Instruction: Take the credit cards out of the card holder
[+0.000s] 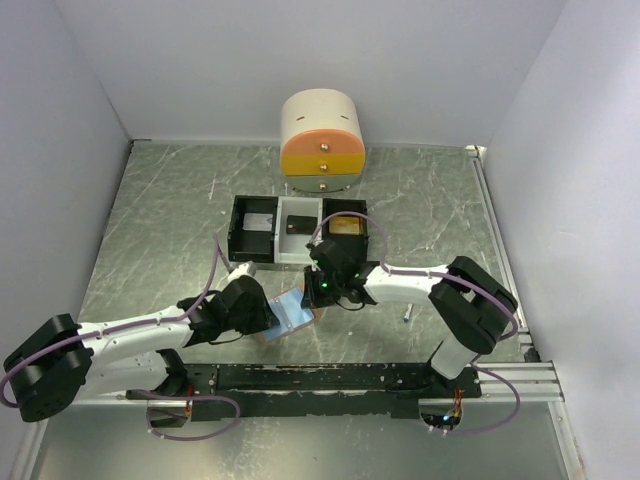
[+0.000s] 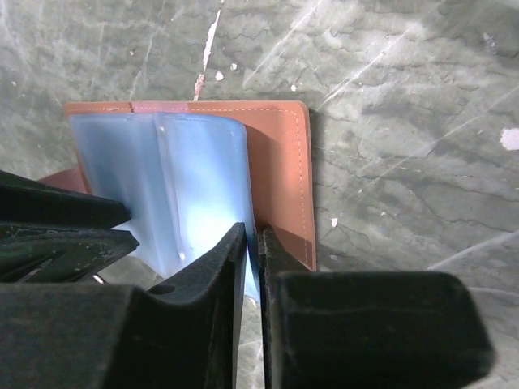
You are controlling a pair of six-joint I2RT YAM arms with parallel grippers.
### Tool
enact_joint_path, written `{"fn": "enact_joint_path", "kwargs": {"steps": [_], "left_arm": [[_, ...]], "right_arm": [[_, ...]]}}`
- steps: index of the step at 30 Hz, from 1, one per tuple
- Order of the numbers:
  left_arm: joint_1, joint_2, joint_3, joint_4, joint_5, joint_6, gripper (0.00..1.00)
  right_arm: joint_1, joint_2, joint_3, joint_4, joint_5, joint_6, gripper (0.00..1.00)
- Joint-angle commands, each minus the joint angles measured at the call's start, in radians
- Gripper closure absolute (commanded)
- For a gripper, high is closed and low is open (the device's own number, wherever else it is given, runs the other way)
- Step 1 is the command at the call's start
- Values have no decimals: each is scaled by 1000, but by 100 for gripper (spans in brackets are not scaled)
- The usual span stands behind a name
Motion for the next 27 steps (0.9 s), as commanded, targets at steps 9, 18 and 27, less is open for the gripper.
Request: {"fn": "enact_joint_path", "kwargs": {"steps": [9, 18, 27], "left_arm": [[-4, 23, -3, -9, -2, 17, 60], [-4, -10, -16, -12, -20, 6, 60], [-4, -45, -37, -22, -22, -2, 60]], "right_arm": [[137, 68, 134, -230, 337, -81, 99], [203, 82, 145, -133, 231, -63, 100], [207, 139, 177, -176, 259, 3, 100]]}}
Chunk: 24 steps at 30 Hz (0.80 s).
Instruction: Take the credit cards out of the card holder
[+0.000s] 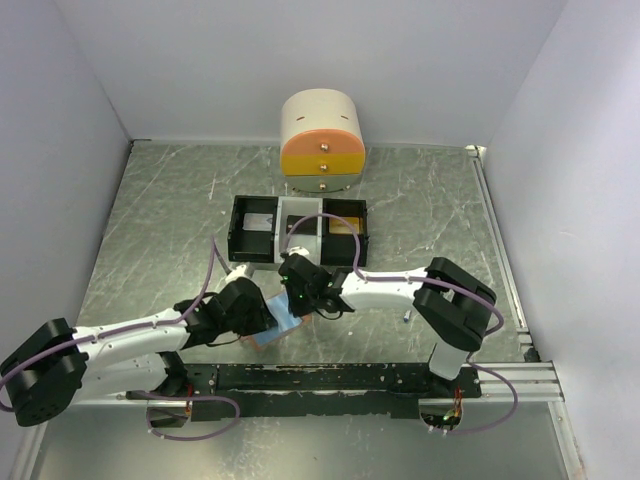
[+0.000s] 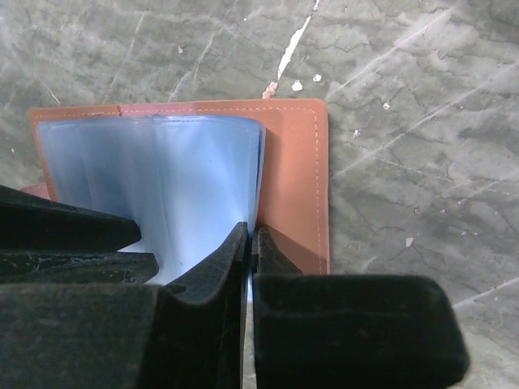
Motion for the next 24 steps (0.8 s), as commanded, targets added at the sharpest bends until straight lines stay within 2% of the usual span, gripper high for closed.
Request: {"fn": "enact_joint_path", "kwargs": {"steps": [1, 8, 14, 17, 20, 24], "left_arm": [[-4, -18, -22, -14, -20, -2, 60], [-4, -17, -18, -15, -22, -4, 60], [-4, -6, -17, -4, -20, -6, 60], [-4, 1, -15, 1, -15, -5, 60], [-4, 4, -14, -2, -12, -5, 60], [-4, -17, -5, -32, -24, -8, 59]], "right_arm": [[19, 56, 32, -87, 61, 32, 100], [32, 34, 44, -187, 204, 7, 100], [38, -35, -47, 22, -29, 23, 100], [38, -10, -35, 53, -80, 40, 100], [39, 2, -25, 45, -63, 53, 100], [37, -41, -47, -25, 62, 115, 100]]}}
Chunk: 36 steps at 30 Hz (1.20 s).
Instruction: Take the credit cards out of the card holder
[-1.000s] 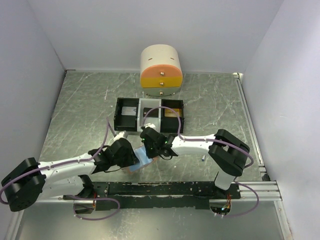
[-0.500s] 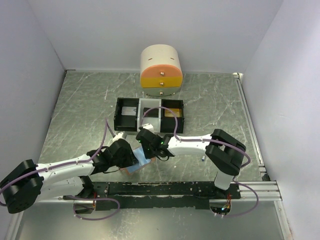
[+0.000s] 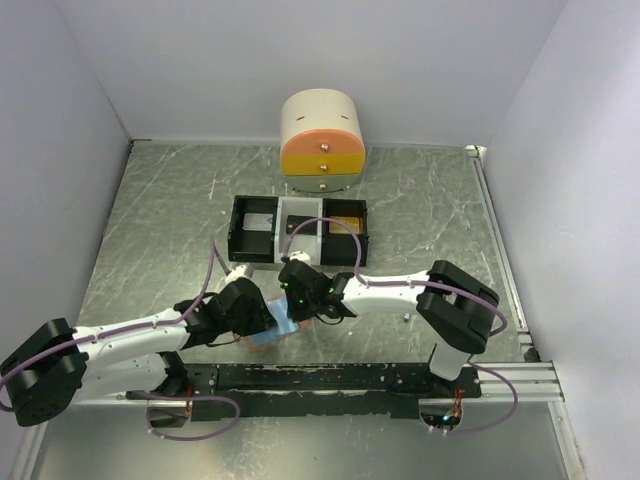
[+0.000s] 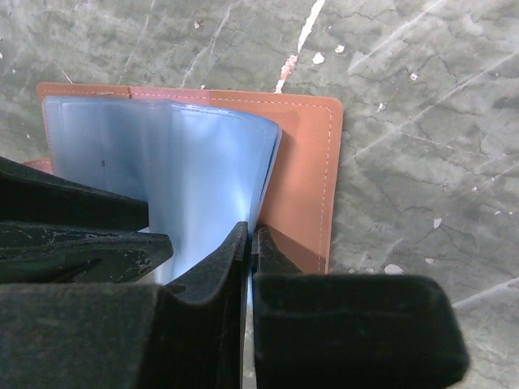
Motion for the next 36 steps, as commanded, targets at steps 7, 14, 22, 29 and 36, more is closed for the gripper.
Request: {"fn": "enact_joint_path", "kwargs": {"steps": [7, 14, 22, 29, 36], "left_arm": [[-4, -101, 18, -98, -36, 0, 45], [-4, -78, 15, -78, -17, 14, 37], [-7, 6, 65, -169, -51, -9, 37], [-13, -90, 50, -226, -71, -39, 34], [-14, -117, 40, -225, -55, -36, 35]], "right_arm": [[7, -143, -182, -62, 126, 204, 100], [7, -189, -269, -13, 109, 268, 100], [7, -157, -244, -4, 100, 269, 100], [7, -152, -242, 0, 94, 277, 100], [6, -141, -226, -4, 90, 272, 100]]}}
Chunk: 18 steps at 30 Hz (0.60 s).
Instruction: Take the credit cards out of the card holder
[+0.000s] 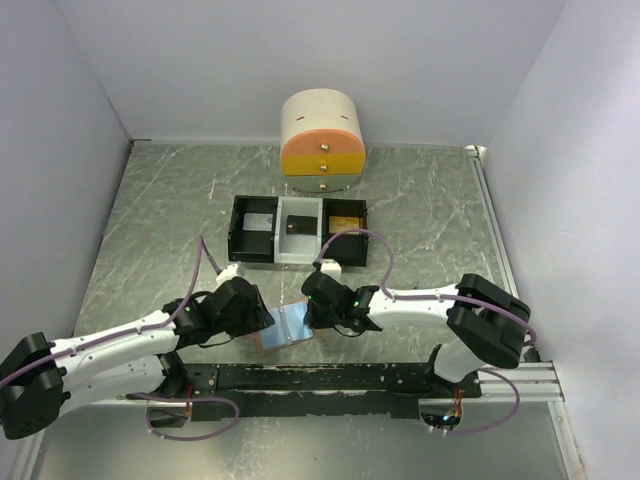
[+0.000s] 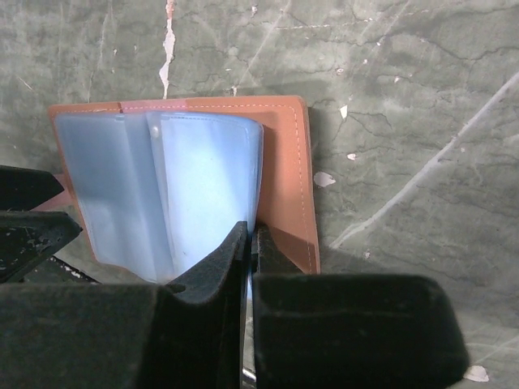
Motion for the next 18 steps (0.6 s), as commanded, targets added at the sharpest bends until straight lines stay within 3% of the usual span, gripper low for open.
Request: {"fn": "enact_joint_path", "kwargs": {"steps": [1, 13, 18], "left_arm": [[-7, 1, -19, -4, -3, -2, 35], [-10, 91, -31, 21, -17, -23, 40], [-12, 87, -63, 181, 51, 17, 56]], "right_arm": [[4, 44, 0, -51, -1, 6, 100], [4, 29, 1, -46, -7, 3, 100], [12, 47, 39, -34, -32, -50, 100]]}}
